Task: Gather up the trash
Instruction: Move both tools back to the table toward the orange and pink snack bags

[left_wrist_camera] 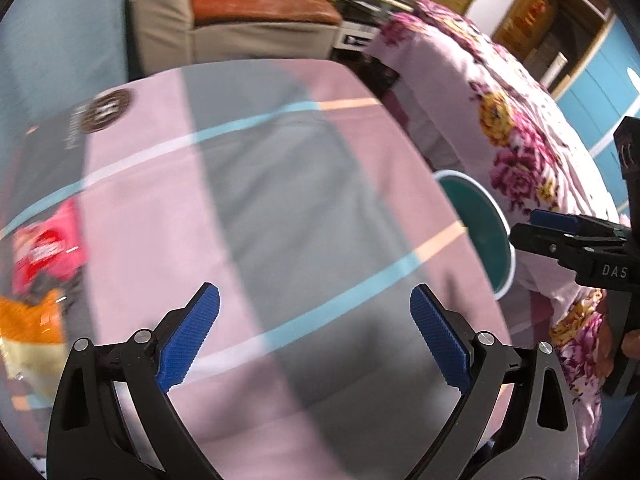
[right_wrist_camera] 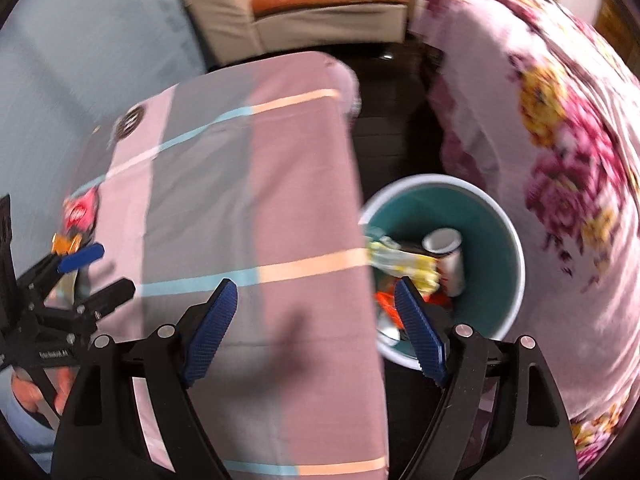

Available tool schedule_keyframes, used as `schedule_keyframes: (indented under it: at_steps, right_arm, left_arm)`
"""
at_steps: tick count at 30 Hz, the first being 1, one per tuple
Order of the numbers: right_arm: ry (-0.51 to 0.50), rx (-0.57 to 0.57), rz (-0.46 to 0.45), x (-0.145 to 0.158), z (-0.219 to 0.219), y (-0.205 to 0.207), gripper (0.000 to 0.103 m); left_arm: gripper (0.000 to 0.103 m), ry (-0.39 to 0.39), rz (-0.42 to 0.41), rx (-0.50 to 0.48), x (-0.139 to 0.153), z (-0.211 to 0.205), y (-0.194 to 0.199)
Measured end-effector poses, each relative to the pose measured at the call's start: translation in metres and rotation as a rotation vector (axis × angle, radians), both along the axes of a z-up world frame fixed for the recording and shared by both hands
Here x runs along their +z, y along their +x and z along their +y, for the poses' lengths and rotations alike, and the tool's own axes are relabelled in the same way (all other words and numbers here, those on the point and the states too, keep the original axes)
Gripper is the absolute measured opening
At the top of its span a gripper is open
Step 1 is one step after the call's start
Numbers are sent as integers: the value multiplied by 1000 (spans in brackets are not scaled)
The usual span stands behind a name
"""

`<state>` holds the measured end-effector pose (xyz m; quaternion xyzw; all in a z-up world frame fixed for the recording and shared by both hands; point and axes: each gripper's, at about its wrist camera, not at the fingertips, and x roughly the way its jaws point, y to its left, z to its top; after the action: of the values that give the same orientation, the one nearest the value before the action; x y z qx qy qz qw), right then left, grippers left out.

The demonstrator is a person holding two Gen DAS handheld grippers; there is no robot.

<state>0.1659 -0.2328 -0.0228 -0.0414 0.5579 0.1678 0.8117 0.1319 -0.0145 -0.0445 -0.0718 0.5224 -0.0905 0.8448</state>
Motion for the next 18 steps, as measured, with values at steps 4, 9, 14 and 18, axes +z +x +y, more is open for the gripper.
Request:
schedule_keyframes:
  at_steps: [4,9,14,18]
  right_arm:
    - [-43,133,-17,9,53,-11,77]
    - [-90,285,-38,15,107,-25,77]
    - [-142,442,-63,21,162,-34,77]
    - [-215,570,-90,23,205,-39,77]
  left_arm:
    - [96,24,-4,64,1,47,-21]
    - [96,54,2,139,-2,104,-46]
    - [96,83,9,222,-5,158,-68]
    - [96,93,24,282,-11,195,-78]
